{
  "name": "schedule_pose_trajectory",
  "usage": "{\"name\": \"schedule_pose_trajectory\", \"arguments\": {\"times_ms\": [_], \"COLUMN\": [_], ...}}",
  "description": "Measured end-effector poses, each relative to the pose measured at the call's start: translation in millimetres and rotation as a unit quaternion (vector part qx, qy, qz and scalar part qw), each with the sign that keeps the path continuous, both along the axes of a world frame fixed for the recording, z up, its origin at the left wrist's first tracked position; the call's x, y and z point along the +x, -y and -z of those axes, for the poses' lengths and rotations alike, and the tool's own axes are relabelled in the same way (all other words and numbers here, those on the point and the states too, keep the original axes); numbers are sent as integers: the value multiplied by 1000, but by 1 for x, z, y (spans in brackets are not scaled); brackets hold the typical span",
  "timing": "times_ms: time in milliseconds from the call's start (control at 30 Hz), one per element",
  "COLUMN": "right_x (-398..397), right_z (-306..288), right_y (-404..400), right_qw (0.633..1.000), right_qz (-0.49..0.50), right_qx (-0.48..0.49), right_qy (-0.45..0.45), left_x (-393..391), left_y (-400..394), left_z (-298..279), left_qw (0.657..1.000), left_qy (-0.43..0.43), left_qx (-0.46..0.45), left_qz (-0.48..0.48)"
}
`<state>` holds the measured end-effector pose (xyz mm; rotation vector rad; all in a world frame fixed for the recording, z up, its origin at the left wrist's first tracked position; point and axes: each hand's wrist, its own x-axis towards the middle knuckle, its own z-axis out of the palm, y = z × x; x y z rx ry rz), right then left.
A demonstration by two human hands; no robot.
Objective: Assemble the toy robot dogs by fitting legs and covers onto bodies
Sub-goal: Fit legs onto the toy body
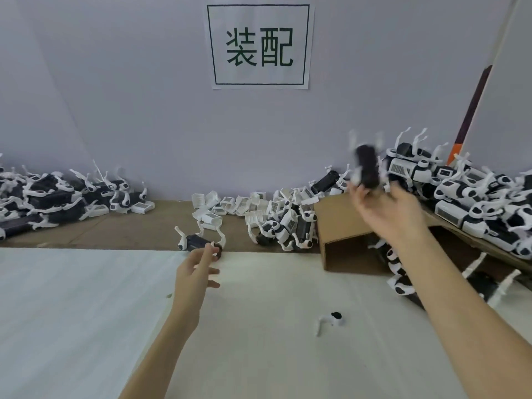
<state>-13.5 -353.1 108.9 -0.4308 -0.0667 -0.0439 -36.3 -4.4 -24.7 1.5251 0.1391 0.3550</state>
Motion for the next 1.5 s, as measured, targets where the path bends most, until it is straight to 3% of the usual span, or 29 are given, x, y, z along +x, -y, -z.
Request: {"name": "schedule_pose_trajectory", "arguments": {"times_ms": [67,200,300,400,567,733,867,1000,1100,1233,1333,1500], "right_x": [4,0,-15,-25,-30,-33,-39,-45,-48,-53,-52,-49], "right_z": [-4,33,72,111,135,130,126,130,132,125,125,131], "right_y": [8,-16,-45,-63,-80,-91,-101,-110,-120,-125,-125,-125], "right_qw": [994,994,988,987,983,976,966,951,944,940,951,943], "right_qz": [16,-65,-109,-123,-103,-111,-128,-95,-83,-166,-168,-136], "right_qx": [95,-86,-104,-58,-61,-128,-187,-268,-298,-279,-243,-290], "right_qy": [56,17,-30,-87,-140,-136,-128,-123,-115,-100,-95,-86], "left_x": [3,12,17,17,4,-11,-18,-22,-23,-22,-20,-21], "left_y": [1,-1,-2,-3,-5,12,33,41,43,42,42,45], "left_z": [9,20,23,22,14,1,-4,-8,-12,-11,-10,-4], "left_qw": [992,943,914,912,930,962,978,997,982,948,954,986], "left_qy": [19,5,-47,-53,41,143,123,70,62,21,17,-16], "left_qx": [116,331,402,406,365,234,164,-12,-168,-283,-262,-97], "left_qz": [-42,-29,0,8,-19,21,-24,17,66,141,148,131]}}
